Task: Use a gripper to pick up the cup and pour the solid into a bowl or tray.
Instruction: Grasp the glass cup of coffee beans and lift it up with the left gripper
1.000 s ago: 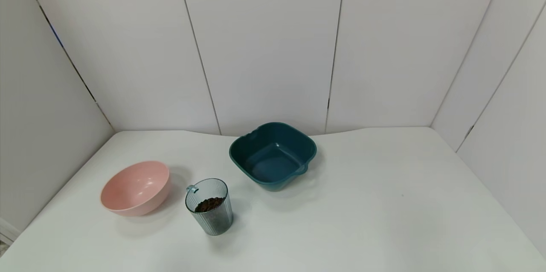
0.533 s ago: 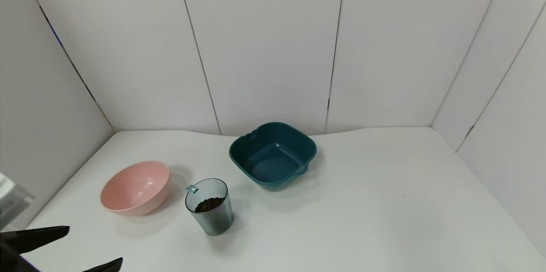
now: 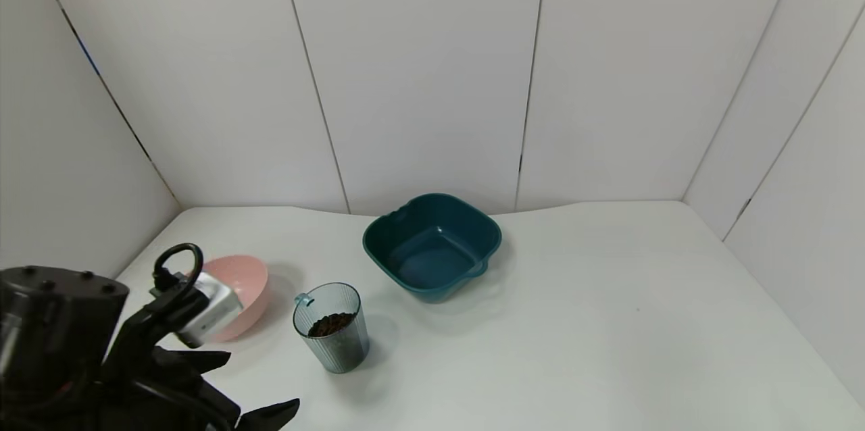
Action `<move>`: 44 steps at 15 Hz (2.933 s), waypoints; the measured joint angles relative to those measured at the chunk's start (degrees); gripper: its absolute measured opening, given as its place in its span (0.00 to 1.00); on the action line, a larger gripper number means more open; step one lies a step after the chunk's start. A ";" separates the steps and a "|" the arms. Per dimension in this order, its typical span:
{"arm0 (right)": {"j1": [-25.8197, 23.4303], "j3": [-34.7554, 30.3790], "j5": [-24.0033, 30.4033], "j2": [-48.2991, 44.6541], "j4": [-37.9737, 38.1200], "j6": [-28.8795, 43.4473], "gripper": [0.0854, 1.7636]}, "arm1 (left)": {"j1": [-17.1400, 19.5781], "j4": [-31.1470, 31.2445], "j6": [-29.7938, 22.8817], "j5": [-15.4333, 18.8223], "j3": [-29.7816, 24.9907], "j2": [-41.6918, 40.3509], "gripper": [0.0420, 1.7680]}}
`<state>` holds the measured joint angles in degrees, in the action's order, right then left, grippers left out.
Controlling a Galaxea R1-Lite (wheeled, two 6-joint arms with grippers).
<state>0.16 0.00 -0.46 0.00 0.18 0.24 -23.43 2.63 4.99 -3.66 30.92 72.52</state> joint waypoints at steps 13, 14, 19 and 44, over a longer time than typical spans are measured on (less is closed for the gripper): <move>0.00 0.00 -0.06 0.00 0.00 0.02 0.97 | -2.26 -49.54 -8.09 -5.49 -17.42 25.05 0.97; 0.00 0.00 -0.06 0.00 0.00 0.02 0.97 | -2.34 -53.81 -8.20 -5.99 -18.60 26.76 0.97; 0.00 0.00 0.00 0.00 0.00 0.02 0.97 | -2.52 -81.43 -8.56 -7.08 -24.50 38.56 0.97; 0.00 0.00 0.02 0.00 -0.02 0.02 0.97 | -3.79 -92.05 -8.56 -11.00 -21.08 48.07 0.97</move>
<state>0.16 0.00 -0.44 0.00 0.16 0.27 -27.22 -89.42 -3.57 -14.65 9.84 120.59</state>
